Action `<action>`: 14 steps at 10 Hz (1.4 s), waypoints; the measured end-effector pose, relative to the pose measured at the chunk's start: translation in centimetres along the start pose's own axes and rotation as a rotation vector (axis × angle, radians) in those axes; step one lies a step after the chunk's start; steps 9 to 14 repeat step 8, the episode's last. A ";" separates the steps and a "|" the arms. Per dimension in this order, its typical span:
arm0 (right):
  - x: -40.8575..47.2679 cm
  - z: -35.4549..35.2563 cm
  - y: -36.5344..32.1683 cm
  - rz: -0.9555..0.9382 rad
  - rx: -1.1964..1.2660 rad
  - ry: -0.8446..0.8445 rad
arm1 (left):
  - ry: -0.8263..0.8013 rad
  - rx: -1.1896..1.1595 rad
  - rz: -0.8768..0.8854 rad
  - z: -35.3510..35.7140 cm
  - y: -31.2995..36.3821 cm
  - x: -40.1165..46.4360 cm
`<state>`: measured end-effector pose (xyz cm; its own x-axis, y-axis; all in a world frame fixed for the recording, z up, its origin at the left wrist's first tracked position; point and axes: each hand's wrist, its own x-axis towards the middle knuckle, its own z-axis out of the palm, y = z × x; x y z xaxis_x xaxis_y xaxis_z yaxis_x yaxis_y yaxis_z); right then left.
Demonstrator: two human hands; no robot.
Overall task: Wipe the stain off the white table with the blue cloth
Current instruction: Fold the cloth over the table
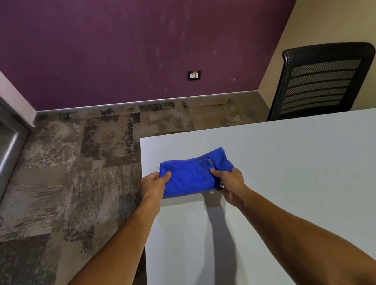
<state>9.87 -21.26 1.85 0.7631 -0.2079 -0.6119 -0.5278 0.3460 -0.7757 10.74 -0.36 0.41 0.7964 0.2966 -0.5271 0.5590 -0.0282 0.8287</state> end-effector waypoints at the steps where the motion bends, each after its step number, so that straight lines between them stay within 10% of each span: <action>1: 2.2 1.3 0.2 -0.005 -0.015 -0.012 | 0.026 -0.024 0.043 0.1 0.1 2.0; 6: 4.8 2.4 3.6 -0.075 -0.220 0.239 | 0.083 0.278 0.063 0.8 -3.6 4.9; 14: 3.4 1.7 3.4 -0.043 -0.541 0.193 | 0.031 0.193 0.044 -0.1 -3.7 2.7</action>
